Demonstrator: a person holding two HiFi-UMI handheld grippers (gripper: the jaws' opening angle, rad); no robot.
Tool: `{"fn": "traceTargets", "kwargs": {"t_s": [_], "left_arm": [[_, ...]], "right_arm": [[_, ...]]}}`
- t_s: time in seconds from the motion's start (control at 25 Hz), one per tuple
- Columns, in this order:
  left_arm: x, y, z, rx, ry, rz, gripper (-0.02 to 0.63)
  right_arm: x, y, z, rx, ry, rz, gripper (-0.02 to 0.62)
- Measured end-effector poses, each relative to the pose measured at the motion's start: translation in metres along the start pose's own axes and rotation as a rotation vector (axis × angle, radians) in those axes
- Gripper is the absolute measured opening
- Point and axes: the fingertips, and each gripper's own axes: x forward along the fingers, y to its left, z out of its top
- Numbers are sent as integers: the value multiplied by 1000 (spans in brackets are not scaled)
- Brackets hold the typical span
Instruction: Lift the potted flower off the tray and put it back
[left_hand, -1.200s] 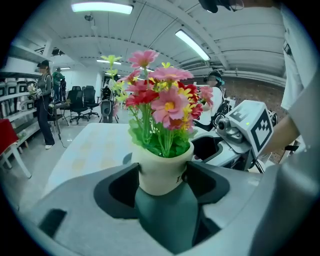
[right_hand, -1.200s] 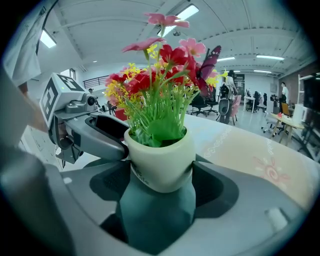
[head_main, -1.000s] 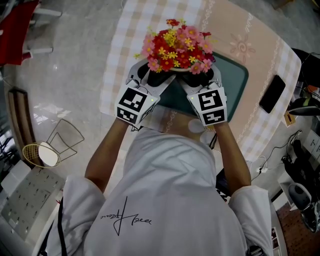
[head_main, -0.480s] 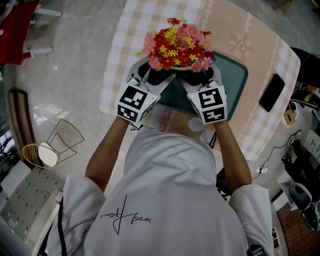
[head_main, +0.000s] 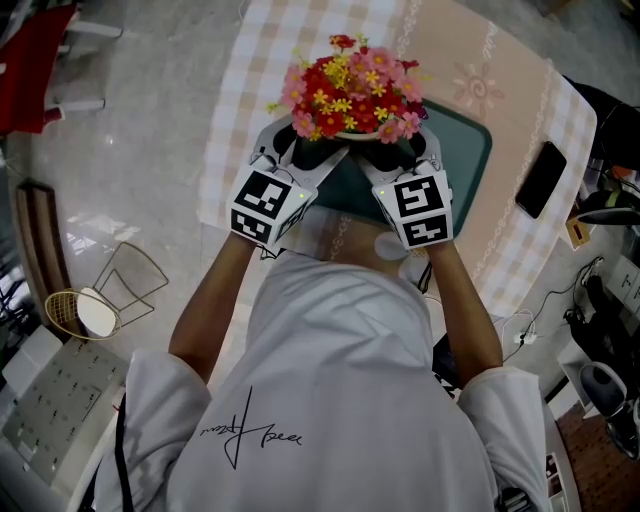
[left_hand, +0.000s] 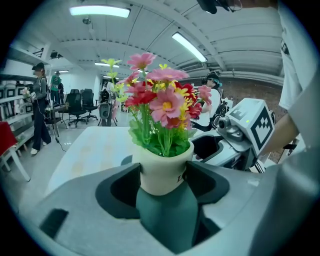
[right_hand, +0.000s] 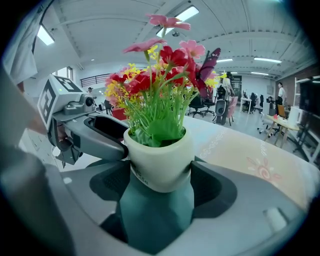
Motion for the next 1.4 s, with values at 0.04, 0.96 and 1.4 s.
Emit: {"fn": "traceTargets", "kwargs": {"t_s": [0.04,0.96,1.4], "left_arm": [[-1,0,1,-2,2,-1,285],[-25,-17,15,-16,-2,10,284],[-30,-30,20,-40,-2,8,284]], "right_arm": [[-1,1,1,0,-3,0,379],[-29,14,17,-32,-33,16,377],[-46,15,20,-42,-40,34,374]]}}
